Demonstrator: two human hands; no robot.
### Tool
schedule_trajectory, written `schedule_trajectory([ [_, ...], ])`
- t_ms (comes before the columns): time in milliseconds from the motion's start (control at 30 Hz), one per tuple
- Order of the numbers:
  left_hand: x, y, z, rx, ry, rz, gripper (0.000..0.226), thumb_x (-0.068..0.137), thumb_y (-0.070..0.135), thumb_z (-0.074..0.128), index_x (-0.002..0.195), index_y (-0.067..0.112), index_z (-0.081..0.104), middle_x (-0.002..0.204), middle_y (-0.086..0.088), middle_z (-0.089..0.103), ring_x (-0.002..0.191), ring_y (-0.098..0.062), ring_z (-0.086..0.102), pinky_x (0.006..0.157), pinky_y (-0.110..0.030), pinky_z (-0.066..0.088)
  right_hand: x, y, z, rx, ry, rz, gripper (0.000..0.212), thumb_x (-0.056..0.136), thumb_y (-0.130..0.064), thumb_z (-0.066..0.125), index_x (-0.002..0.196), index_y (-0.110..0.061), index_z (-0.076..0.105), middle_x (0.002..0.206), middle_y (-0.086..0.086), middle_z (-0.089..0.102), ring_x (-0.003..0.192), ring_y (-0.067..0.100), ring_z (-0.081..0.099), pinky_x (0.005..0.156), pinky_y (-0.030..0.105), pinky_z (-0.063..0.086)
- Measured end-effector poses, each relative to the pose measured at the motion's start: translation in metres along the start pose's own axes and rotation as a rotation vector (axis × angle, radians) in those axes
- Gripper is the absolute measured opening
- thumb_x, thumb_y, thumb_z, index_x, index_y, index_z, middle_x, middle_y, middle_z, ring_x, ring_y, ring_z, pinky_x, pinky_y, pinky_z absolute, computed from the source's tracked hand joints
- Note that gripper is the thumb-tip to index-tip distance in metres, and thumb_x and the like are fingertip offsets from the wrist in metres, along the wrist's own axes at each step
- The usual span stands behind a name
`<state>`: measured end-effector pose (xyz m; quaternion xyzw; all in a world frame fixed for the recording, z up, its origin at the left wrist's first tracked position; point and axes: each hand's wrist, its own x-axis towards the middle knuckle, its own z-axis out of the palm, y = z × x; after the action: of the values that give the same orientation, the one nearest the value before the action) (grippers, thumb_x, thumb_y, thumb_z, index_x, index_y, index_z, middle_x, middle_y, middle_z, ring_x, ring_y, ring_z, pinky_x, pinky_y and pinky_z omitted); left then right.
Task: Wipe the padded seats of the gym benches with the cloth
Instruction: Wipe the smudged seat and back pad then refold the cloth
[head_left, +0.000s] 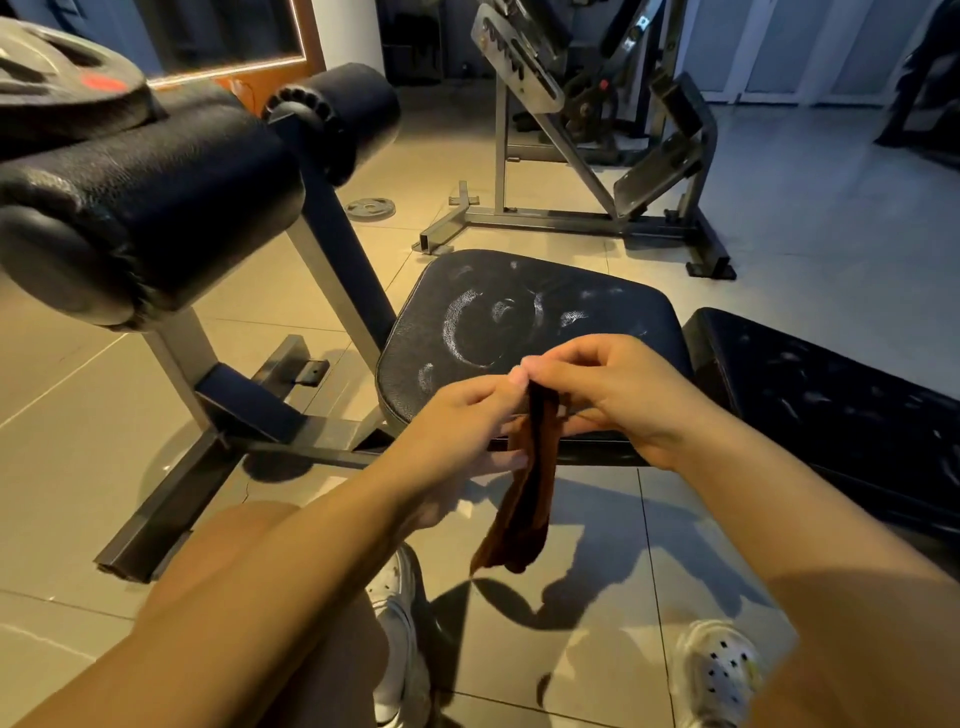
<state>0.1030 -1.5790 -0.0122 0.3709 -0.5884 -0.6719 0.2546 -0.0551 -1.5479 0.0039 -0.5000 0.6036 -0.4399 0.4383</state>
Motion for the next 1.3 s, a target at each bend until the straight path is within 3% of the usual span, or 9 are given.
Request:
schedule_trajectory([
  [200,0.006,0.009,-0.01,-0.178,-0.084,-0.095,0.05,0.083,0.053,0.048,0.111,0.016,0.068,0.116,-0.003,0.067,0.105,-0.022,0.067,0.081,-0.033,0.058,0.0,0.006,-0.003,-0.193,0.027,-0.135,0.025,0.084,-0.009,0.073,0.107,-0.016,0.069,0.098,0.002,0.071,0.092,0.016,0.07,0.079,0.029,0.058],
  [300,0.007,0.011,-0.018,0.016,-0.09,0.035,0.032,0.084,0.038,0.057,0.107,0.019,0.07,0.107,0.001,0.07,0.104,-0.017,0.067,0.082,-0.03,0.059,-0.003,0.0,-0.007,-0.174,0.05,-0.16,0.032,0.089,0.007,0.059,0.102,-0.02,0.068,0.094,0.001,0.071,0.087,0.011,0.07,0.071,0.02,0.056],
  [367,0.009,0.013,-0.025,0.229,0.068,0.178,0.014,0.09,0.024,0.062,0.102,0.025,0.069,0.102,0.003,0.07,0.099,-0.013,0.067,0.086,-0.029,0.057,-0.006,-0.006,-0.015,-0.05,0.026,-0.141,0.037,0.089,0.011,0.053,0.1,-0.021,0.067,0.088,0.001,0.07,0.08,0.013,0.07,0.068,0.02,0.055],
  [433,0.015,0.01,-0.036,0.391,0.152,0.249,0.024,0.09,0.015,0.065,0.104,0.034,0.062,0.108,0.008,0.064,0.101,-0.008,0.064,0.092,-0.029,0.054,-0.01,-0.011,-0.024,0.102,-0.061,-0.168,0.037,0.089,0.01,0.051,0.099,-0.021,0.068,0.08,0.001,0.067,0.073,0.014,0.066,0.065,0.022,0.052],
  [567,0.015,0.008,-0.041,0.382,-0.255,0.245,0.035,0.086,0.018,0.065,0.117,0.032,0.056,0.122,0.013,0.061,0.117,-0.005,0.057,0.097,-0.026,0.048,-0.017,-0.016,-0.033,0.341,-0.184,-0.23,0.038,0.079,0.0,0.051,0.087,-0.029,0.073,0.074,0.0,0.06,0.064,0.013,0.051,0.057,0.021,0.04],
  [733,0.011,0.001,-0.036,0.302,-0.432,0.193,0.028,0.084,0.019,0.073,0.11,0.02,0.062,0.104,-0.007,0.069,0.098,-0.028,0.066,0.088,-0.04,0.056,-0.024,-0.021,-0.039,0.375,-0.129,-0.227,0.039,0.09,0.018,0.032,0.09,-0.012,0.057,0.062,-0.003,0.057,0.049,0.003,0.052,0.045,0.01,0.041],
  [967,0.006,-0.005,-0.022,0.38,-0.256,0.307,0.032,0.077,0.029,0.069,0.106,0.021,0.058,0.094,-0.004,0.071,0.091,-0.021,0.069,0.082,-0.033,0.058,-0.028,-0.014,-0.051,0.4,-0.072,-0.191,0.035,0.089,0.015,0.039,0.089,-0.016,0.057,0.068,-0.002,0.06,0.059,0.008,0.059,0.051,0.016,0.048],
  [1133,0.009,-0.011,-0.013,0.534,-0.122,0.364,0.02,0.089,0.015,0.066,0.098,0.032,0.06,0.102,0.006,0.066,0.097,-0.008,0.065,0.09,-0.029,0.054,-0.036,-0.009,-0.049,0.437,-0.125,-0.227,0.024,0.079,0.007,0.055,0.082,-0.016,0.061,0.069,0.001,0.061,0.062,0.01,0.062,0.055,0.019,0.051],
  [1300,0.006,-0.002,-0.01,0.369,-0.131,0.358,0.02,0.093,0.007,0.058,0.093,0.024,0.067,0.103,0.006,0.068,0.1,-0.007,0.065,0.088,-0.02,0.052,-0.038,-0.009,-0.054,0.498,-0.141,-0.292,0.03,0.072,0.003,0.045,0.071,-0.021,0.064,0.064,-0.003,0.059,0.061,0.009,0.062,0.057,0.02,0.052],
])
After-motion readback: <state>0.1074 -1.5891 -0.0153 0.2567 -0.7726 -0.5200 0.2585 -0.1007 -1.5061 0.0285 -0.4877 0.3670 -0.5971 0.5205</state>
